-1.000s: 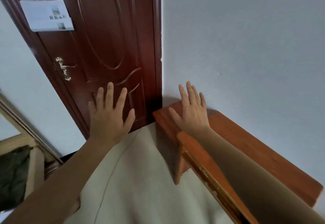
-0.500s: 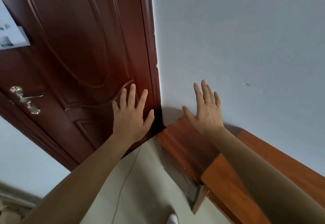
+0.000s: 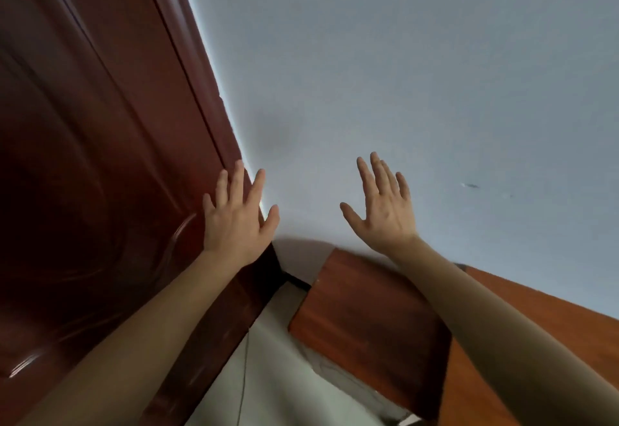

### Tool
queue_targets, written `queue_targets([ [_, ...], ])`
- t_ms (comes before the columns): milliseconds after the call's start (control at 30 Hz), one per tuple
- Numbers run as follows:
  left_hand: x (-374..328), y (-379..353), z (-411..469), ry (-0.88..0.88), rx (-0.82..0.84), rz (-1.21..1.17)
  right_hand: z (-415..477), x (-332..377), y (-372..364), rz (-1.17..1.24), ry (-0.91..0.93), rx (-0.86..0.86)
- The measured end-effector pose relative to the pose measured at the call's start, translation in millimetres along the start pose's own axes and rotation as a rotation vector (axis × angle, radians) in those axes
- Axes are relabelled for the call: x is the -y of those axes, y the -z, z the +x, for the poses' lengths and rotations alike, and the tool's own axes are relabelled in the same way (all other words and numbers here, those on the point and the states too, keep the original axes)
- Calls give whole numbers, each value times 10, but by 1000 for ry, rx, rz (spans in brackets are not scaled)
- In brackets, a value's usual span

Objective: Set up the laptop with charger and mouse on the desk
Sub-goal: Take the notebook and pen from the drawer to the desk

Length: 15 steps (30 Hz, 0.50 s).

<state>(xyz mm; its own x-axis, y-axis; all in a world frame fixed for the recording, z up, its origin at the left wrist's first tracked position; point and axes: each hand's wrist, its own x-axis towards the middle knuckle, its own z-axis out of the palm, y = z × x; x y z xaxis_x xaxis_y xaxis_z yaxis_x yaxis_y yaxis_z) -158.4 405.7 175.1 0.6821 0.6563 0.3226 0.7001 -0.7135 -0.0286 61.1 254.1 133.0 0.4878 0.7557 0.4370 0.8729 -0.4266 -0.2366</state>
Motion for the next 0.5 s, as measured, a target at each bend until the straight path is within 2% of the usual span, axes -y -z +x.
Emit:
queue_targets([
  [67, -6, -166, 184, -50, -7, -26, -45, -52, -12, -13, -64, -5],
  [200, -174, -495, 484, -256, 42, -141, -344, -149, 48, -175, -267, -26],
  [300, -269, -697, 472, -400, 105, -225, -761, -17, 92, -214, -517, -18],
  [500, -138, -1105, 39, -520, 226, -358, -1469, 458, -60, -292, -683, 34],
])
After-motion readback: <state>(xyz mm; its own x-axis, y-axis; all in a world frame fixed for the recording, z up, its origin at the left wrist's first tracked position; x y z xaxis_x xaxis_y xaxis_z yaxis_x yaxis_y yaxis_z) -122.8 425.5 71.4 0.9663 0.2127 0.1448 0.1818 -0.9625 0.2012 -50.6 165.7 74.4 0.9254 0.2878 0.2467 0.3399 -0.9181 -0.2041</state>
